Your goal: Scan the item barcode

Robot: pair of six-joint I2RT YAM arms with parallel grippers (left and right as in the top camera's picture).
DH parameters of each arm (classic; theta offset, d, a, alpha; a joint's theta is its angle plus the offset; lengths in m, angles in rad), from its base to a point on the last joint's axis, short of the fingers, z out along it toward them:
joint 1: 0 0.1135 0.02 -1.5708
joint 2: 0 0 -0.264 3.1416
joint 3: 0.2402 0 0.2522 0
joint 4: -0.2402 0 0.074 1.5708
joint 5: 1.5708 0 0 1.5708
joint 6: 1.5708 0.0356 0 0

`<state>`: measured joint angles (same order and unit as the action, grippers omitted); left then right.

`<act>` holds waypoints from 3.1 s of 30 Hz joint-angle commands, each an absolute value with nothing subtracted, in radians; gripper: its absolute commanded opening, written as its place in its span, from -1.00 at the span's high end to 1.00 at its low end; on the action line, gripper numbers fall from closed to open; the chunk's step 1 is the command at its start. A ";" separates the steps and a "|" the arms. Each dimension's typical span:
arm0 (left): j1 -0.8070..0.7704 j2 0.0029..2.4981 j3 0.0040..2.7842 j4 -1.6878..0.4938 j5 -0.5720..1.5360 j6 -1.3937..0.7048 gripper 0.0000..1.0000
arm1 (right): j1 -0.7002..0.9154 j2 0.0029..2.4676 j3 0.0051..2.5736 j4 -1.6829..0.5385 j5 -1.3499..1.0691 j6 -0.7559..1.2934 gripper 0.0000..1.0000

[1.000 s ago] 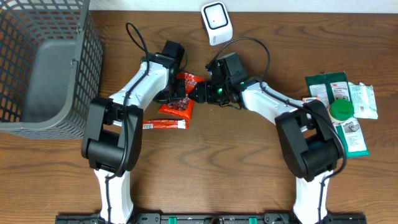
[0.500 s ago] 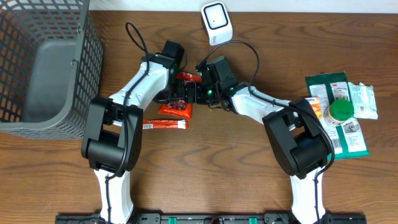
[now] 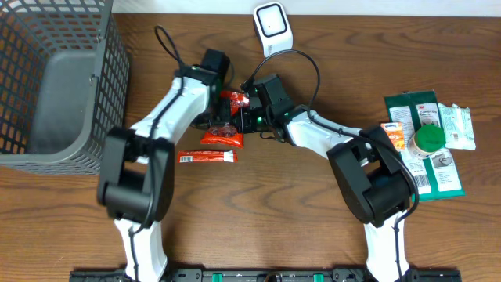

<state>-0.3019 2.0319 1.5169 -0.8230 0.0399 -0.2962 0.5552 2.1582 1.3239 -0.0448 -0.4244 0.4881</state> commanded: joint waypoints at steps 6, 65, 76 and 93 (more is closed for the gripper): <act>-0.245 1.690 1.541 -0.857 0.017 -0.337 0.02 | 0.525 1.856 1.312 -0.398 0.088 0.211 0.98; -0.286 1.825 1.509 -0.801 0.595 -0.236 0.85 | 0.187 1.749 1.376 -0.941 -0.642 -0.043 0.97; -0.406 2.050 1.509 -0.603 0.846 -0.237 0.85 | 0.120 1.749 0.970 -0.524 -0.821 0.057 0.98; -0.463 2.216 1.509 -0.596 0.543 -0.249 0.85 | 0.133 1.753 0.762 -0.317 -0.660 0.292 0.95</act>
